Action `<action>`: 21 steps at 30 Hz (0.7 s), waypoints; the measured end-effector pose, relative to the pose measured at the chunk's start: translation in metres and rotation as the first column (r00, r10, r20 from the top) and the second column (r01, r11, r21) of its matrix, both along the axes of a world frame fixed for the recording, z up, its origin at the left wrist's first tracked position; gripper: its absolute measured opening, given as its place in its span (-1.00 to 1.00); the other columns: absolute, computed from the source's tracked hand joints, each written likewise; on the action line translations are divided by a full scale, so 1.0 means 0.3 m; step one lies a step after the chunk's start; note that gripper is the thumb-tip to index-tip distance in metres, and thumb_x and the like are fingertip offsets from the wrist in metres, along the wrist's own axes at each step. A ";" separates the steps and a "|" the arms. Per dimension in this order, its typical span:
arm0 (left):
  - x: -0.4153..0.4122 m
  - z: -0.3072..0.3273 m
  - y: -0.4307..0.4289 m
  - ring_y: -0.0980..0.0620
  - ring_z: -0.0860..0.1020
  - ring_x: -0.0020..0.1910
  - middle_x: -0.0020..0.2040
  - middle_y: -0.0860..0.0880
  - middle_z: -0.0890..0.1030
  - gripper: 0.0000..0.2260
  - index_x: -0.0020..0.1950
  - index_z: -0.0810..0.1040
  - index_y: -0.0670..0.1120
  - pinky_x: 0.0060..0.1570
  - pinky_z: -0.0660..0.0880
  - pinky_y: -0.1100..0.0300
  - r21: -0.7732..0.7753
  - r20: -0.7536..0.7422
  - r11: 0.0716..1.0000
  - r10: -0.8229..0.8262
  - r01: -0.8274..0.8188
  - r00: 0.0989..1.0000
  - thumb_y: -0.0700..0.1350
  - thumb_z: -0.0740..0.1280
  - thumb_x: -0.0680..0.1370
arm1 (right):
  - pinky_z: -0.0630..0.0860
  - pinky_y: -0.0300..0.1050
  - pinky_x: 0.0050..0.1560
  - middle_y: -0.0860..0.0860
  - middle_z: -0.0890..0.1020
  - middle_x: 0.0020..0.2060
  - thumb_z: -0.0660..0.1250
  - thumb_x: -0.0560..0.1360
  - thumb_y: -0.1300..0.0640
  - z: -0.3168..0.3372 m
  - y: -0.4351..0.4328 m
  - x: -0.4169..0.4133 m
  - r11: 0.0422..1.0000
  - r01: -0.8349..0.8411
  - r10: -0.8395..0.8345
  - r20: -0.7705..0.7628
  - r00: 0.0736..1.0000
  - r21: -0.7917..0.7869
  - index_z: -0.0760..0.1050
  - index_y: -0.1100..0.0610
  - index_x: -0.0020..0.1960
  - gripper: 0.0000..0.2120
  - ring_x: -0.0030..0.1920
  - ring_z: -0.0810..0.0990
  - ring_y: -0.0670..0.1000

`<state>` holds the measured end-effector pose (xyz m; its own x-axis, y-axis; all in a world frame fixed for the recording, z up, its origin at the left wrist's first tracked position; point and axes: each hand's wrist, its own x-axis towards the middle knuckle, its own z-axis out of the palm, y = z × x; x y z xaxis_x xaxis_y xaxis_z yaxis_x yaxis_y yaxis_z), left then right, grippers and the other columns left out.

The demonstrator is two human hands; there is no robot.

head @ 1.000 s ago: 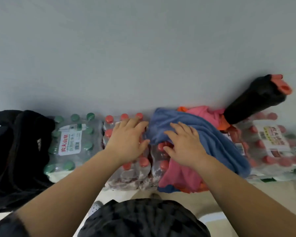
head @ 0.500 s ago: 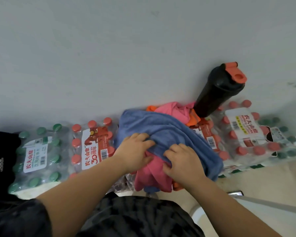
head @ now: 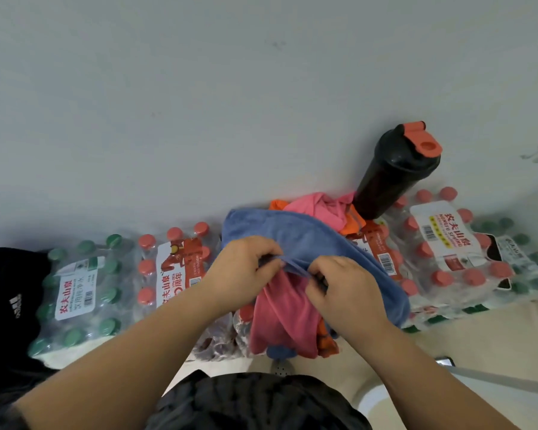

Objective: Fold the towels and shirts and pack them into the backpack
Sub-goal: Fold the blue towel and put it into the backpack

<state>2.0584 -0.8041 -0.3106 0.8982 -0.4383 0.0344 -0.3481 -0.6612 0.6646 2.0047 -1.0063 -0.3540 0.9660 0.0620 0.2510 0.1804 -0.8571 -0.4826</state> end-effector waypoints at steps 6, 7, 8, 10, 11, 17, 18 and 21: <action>-0.077 0.161 0.112 0.03 0.57 -0.24 -0.27 0.07 0.61 -0.88 -0.18 0.63 0.00 -0.27 0.45 0.30 -0.101 -0.075 0.995 0.000 -0.008 0.997 -0.13 0.43 0.56 | 0.34 -0.20 -0.32 -0.17 0.47 -0.39 0.46 0.38 0.20 0.065 0.041 -0.055 0.999 0.008 -0.011 0.078 0.997 0.041 0.53 0.03 -0.25 -0.86 -0.34 0.42 -0.13; -0.091 0.182 0.134 0.04 0.56 -0.24 -0.27 0.08 0.61 -0.87 -0.18 0.62 0.02 -0.27 0.43 0.33 -0.114 -0.068 0.993 0.012 -0.020 0.998 -0.14 0.42 0.56 | 0.39 -0.18 -0.32 -0.15 0.53 -0.36 0.47 0.37 0.19 0.074 0.051 -0.067 0.999 0.000 -0.003 0.094 0.996 0.034 0.55 0.03 -0.23 -0.88 -0.33 0.46 -0.11; -0.105 0.204 0.155 0.08 0.56 -0.25 -0.26 0.11 0.60 -0.84 -0.19 0.61 0.05 -0.27 0.41 0.36 -0.130 -0.060 0.991 0.020 -0.028 0.998 -0.15 0.41 0.57 | 0.44 -0.14 -0.31 -0.12 0.57 -0.34 0.47 0.37 0.17 0.083 0.062 -0.079 1.000 -0.004 0.001 0.101 0.995 0.029 0.56 0.02 -0.21 -0.90 -0.32 0.51 -0.08; -0.138 0.249 0.198 0.17 0.54 -0.26 -0.28 0.18 0.59 -0.80 -0.20 0.59 0.07 -0.25 0.38 0.41 -0.165 -0.050 0.985 0.031 -0.039 0.998 -0.18 0.38 0.58 | 0.48 -0.08 -0.32 -0.11 0.57 -0.33 0.45 0.37 0.13 0.097 0.086 -0.104 1.000 0.004 -0.007 0.092 0.996 0.023 0.57 0.00 -0.20 -0.93 -0.31 0.52 -0.04; -0.158 0.271 0.221 0.20 0.55 -0.25 -0.27 0.18 0.59 -0.80 -0.19 0.59 0.06 -0.23 0.38 0.43 -0.183 -0.045 0.982 0.035 -0.043 0.998 -0.20 0.37 0.58 | 0.47 -0.07 -0.33 -0.11 0.56 -0.34 0.43 0.38 0.12 0.101 0.099 -0.116 1.000 0.011 -0.013 0.091 0.996 0.020 0.56 0.00 -0.21 -0.94 -0.32 0.51 -0.05; -0.319 0.367 0.392 0.15 0.58 -0.18 -0.21 0.12 0.62 -0.82 -0.15 0.61 0.04 -0.21 0.41 0.44 -0.260 0.014 0.963 0.070 -0.064 0.997 -0.19 0.36 0.59 | 0.34 -0.12 -0.35 -0.11 0.47 -0.38 0.40 0.36 0.14 0.122 0.200 -0.224 0.999 0.054 -0.054 0.105 0.993 -0.002 0.53 0.03 -0.23 -0.94 -0.35 0.43 -0.05; -0.352 0.377 0.426 0.14 0.58 -0.19 -0.21 0.12 0.62 -0.82 -0.16 0.61 0.05 -0.21 0.41 0.44 -0.267 0.028 0.961 0.083 -0.072 0.996 -0.19 0.36 0.59 | 0.34 -0.10 -0.37 -0.09 0.48 -0.39 0.37 0.36 0.12 0.124 0.222 -0.246 0.998 0.056 -0.053 0.097 0.994 -0.022 0.53 0.03 -0.24 -0.98 -0.36 0.43 -0.03; -0.447 0.391 0.537 0.12 0.56 -0.20 -0.24 0.13 0.61 -0.79 -0.19 0.59 0.07 -0.20 0.38 0.42 -0.295 0.058 0.951 0.113 -0.091 0.992 -0.20 0.36 0.59 | 0.36 -0.11 -0.34 -0.01 0.61 -0.35 0.24 0.42 0.08 0.093 0.272 -0.307 0.996 0.049 -0.040 0.113 0.993 -0.072 0.63 0.06 -0.17 -0.81 -0.36 0.49 0.03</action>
